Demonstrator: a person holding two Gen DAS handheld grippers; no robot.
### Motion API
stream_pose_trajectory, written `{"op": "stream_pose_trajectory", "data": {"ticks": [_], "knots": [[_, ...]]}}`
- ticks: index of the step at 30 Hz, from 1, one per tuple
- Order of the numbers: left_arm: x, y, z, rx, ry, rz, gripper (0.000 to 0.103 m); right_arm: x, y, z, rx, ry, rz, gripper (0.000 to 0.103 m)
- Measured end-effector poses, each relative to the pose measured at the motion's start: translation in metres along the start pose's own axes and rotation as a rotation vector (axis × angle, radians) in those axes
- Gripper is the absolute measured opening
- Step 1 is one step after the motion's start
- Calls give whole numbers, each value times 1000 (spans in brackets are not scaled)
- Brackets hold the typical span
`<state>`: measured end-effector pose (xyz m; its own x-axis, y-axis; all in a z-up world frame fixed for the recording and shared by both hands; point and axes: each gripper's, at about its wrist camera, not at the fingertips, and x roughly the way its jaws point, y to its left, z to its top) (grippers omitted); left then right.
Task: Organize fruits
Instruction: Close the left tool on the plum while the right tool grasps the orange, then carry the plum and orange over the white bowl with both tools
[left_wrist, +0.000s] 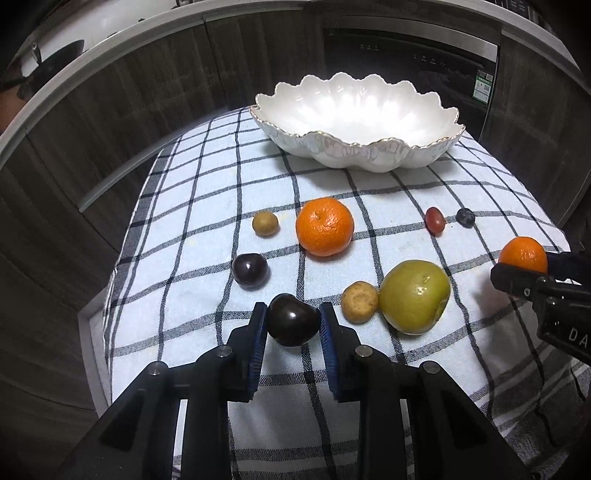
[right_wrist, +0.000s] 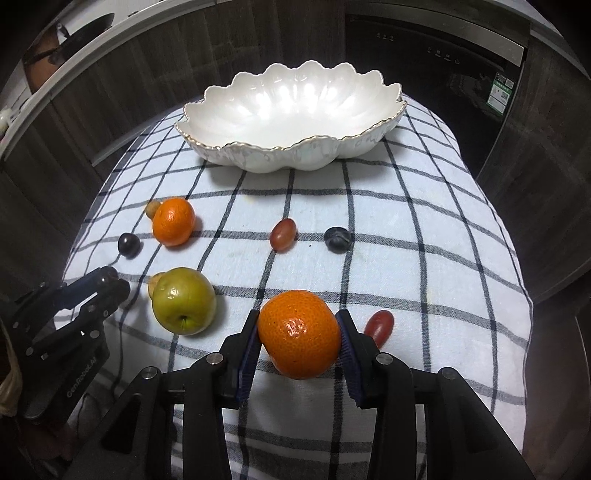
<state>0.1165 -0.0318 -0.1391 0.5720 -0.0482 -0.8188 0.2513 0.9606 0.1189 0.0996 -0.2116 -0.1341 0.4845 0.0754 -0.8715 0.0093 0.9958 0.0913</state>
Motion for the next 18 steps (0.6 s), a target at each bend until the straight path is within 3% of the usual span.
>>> {"op": "stream_pose_trajectory", "data": {"ticks": [18], "knots": [[-35,12,24,-57,-62,-5,29,-35,5,25,-31,-107,15,41]]}}
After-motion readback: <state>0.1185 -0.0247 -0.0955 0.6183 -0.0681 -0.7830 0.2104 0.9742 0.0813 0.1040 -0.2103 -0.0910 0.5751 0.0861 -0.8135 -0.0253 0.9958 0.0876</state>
